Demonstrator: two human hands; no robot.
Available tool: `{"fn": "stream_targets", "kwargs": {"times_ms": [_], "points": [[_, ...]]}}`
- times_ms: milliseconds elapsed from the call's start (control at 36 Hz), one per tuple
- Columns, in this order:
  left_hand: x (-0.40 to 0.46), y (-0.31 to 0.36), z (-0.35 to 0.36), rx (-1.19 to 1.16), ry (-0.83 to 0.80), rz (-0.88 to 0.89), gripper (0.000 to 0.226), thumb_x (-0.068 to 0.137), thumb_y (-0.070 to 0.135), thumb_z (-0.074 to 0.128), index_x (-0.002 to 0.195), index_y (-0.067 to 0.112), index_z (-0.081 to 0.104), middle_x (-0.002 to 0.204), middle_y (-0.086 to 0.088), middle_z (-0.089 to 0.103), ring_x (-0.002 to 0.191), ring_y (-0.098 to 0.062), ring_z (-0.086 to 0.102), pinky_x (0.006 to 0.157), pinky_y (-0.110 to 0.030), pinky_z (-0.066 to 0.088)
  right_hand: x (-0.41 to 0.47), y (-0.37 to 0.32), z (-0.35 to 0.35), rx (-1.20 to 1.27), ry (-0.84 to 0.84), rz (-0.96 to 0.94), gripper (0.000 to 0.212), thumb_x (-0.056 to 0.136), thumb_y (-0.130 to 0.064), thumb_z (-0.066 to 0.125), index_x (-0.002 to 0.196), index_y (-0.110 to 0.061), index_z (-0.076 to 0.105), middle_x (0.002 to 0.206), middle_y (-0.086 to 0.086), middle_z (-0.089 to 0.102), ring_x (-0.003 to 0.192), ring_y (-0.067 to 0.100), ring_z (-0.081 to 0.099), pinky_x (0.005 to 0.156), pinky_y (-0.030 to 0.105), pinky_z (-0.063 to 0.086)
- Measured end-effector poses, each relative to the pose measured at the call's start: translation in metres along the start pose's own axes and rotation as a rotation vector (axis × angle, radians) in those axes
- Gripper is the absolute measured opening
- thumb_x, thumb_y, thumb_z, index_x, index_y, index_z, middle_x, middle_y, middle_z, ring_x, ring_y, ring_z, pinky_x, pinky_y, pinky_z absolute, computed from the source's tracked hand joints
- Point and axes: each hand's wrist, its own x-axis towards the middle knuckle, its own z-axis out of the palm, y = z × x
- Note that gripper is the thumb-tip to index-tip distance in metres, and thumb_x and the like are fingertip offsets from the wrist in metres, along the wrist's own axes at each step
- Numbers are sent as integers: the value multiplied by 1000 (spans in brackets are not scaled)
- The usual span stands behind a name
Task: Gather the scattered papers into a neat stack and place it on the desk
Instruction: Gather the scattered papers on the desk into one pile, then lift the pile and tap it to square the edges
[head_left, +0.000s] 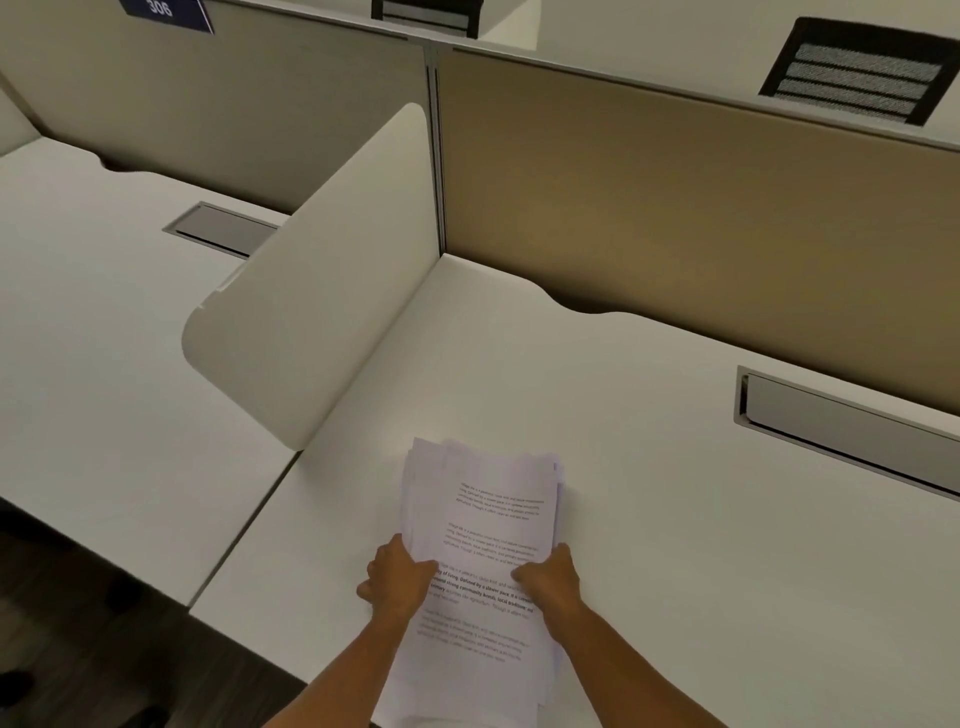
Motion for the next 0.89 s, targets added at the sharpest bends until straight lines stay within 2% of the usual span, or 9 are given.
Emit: {"fn": "stream_targets", "kwargs": {"times_ms": [111, 194, 306, 389, 444, 528, 667, 806, 889], "points": [[-2, 0, -12, -240, -96, 79, 48, 79, 22, 77, 119, 11, 52, 113, -4, 64, 99, -26, 62, 96, -45, 52, 0, 1, 0, 85, -45, 20, 49, 76, 3, 68, 119, -5, 48, 96, 3, 61, 80, 15, 60, 60, 21, 50], [-5, 1, -19, -355, -102, 119, 59, 79, 10, 78, 126, 10, 42, 114, -6, 59, 97, -24, 59, 89, -39, 53, 4, 4, 0, 156, -75, 33, 58, 69, -1, 75, 122, -6, 51, 102, 3, 65, 91, 20, 65, 79, 32, 56], [-4, -3, -24, -455, -93, 69, 75, 74, 9, 82, 130, 14, 32, 114, -7, 55, 101, -28, 58, 91, -41, 53, 4, 6, -4, 272, -115, 22, 63, 67, -3, 83, 120, -7, 49, 111, 10, 65, 103, 28, 65, 97, 48, 54], [-2, -9, -27, -523, -182, 26, 69, 71, 6, 84, 128, 9, 46, 118, -11, 62, 105, -30, 63, 92, -44, 55, -1, 4, -8, 269, -184, 1, 65, 66, -4, 83, 126, -5, 59, 110, 9, 71, 101, 29, 69, 95, 48, 55], [-5, -10, -29, -576, -273, 23, 52, 71, 2, 83, 118, 10, 60, 115, -13, 70, 96, -26, 69, 78, -35, 59, -5, 4, -15, 259, -217, -25, 49, 76, 6, 76, 123, -4, 64, 102, 7, 74, 96, 27, 71, 89, 42, 58], [-13, -4, -33, -603, -344, 46, 42, 72, 2, 82, 112, 9, 68, 105, -9, 75, 85, -20, 74, 66, -27, 60, -11, 7, -33, 259, -228, -58, 44, 80, 6, 74, 122, -5, 65, 103, 6, 75, 94, 24, 72, 79, 34, 60], [-33, 21, -33, -594, -435, 141, 50, 66, 9, 86, 113, 10, 68, 104, -8, 77, 89, -26, 75, 73, -36, 61, -18, 9, -78, 264, -200, -162, 48, 78, 1, 78, 123, -10, 66, 109, 4, 75, 99, 24, 73, 91, 42, 58], [-62, 64, -23, -565, -469, 314, 58, 64, 13, 87, 118, 13, 65, 109, -7, 75, 96, -26, 74, 84, -47, 60, -44, 0, -136, 310, -116, -316, 41, 77, -2, 79, 112, -19, 66, 105, 0, 75, 95, 22, 74, 79, 34, 61], [-84, 89, -12, -582, -446, 381, 65, 59, 19, 87, 119, 13, 64, 112, -8, 74, 100, -27, 72, 86, -50, 59, -61, 1, -173, 334, -65, -391, 38, 77, -4, 80, 110, -17, 68, 102, 1, 77, 91, 23, 75, 78, 38, 62]]}}
